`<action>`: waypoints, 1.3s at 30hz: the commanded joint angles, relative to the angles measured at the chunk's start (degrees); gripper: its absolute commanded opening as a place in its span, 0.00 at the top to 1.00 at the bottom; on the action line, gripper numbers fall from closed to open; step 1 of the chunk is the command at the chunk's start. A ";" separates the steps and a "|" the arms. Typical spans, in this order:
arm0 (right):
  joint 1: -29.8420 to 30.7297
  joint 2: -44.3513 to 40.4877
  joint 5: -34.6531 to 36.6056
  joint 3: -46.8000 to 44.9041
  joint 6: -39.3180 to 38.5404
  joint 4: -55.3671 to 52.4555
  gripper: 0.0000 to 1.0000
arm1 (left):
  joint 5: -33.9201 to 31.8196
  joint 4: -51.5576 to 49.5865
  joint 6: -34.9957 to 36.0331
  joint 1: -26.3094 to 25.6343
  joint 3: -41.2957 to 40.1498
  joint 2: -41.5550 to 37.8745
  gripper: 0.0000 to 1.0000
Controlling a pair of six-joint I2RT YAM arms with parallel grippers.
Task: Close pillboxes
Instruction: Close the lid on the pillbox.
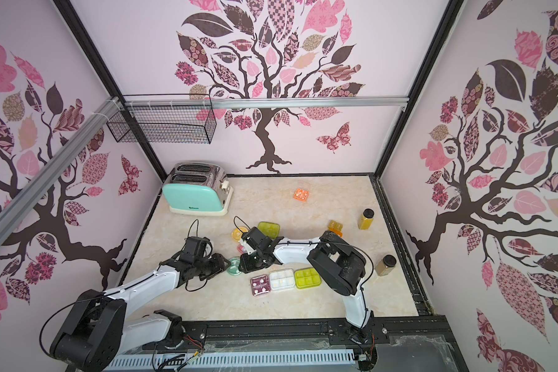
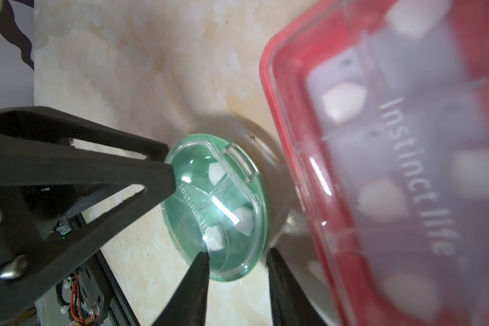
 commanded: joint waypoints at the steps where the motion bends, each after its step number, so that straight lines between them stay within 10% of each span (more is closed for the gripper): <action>1: 0.24 1.33 1.54 1.41 0.12 -1.54 0.63 | -1.67 -3.27 0.77 -0.40 -0.69 1.98 0.59; 21: -0.74 -1.07 1.00 4.67 0.76 -5.33 0.66 | -6.36 -9.46 1.28 -2.38 1.61 1.18 0.72; 33: -5.21 -8.59 -1.04 3.17 -1.93 -8.46 0.50 | -7.27 -17.42 3.71 -2.38 7.72 -5.15 0.48; 39: -16.91 -13.50 -8.34 -4.27 -4.21 -7.74 0.36 | -6.29 -19.10 5.17 -2.46 12.16 -5.03 0.42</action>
